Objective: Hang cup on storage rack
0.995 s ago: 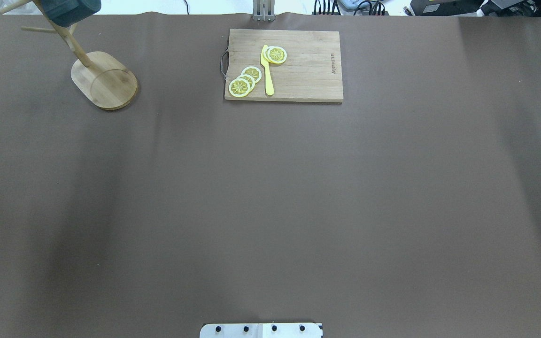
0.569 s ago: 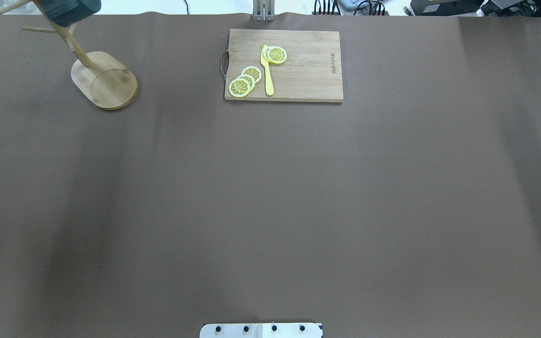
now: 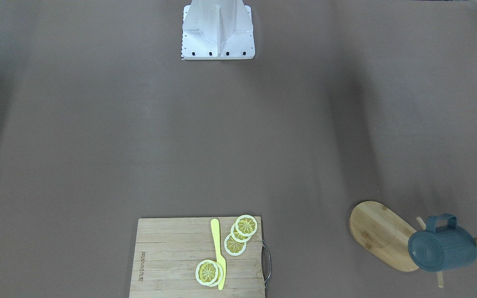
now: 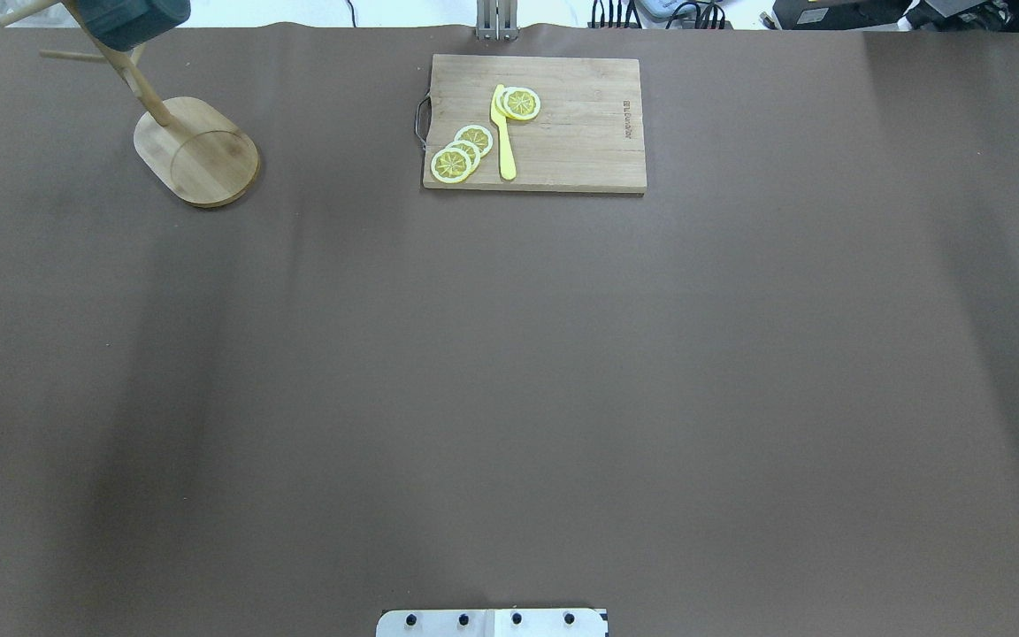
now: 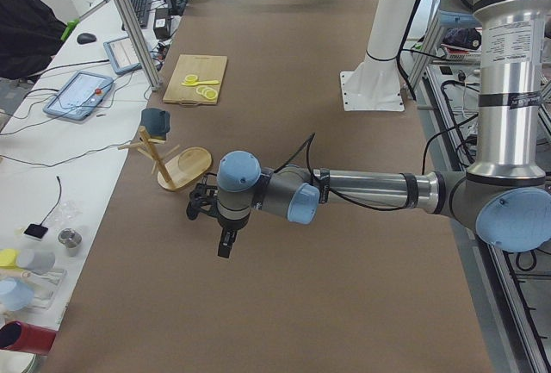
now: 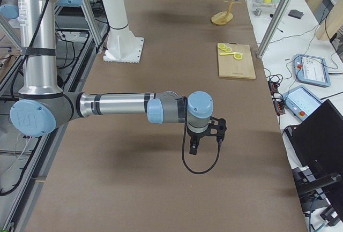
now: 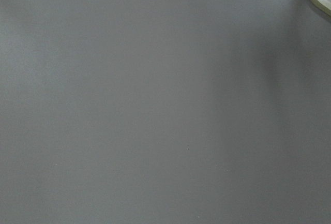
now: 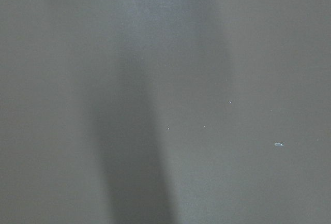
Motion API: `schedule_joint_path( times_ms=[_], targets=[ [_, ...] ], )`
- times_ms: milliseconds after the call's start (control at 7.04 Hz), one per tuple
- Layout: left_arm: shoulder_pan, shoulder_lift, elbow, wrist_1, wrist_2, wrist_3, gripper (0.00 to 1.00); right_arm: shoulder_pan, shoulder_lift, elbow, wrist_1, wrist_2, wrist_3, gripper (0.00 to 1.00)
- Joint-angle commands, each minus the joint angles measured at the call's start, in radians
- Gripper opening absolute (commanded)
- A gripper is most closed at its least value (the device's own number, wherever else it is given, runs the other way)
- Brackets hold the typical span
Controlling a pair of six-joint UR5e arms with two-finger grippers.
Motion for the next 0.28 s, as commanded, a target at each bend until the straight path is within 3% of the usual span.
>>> schedule_joint_path(
  times_ms=[0,142],
  targets=[
    [0.001,0.0,0.002,0.0,0.001,0.0,0.98,0.0,0.0,0.001,0.0,0.0,0.0,1.0],
    [0.001,0.0,0.002,0.0,0.001,0.0,0.98,0.0,0.0,0.001,0.0,0.0,0.0,1.0]
  ],
)
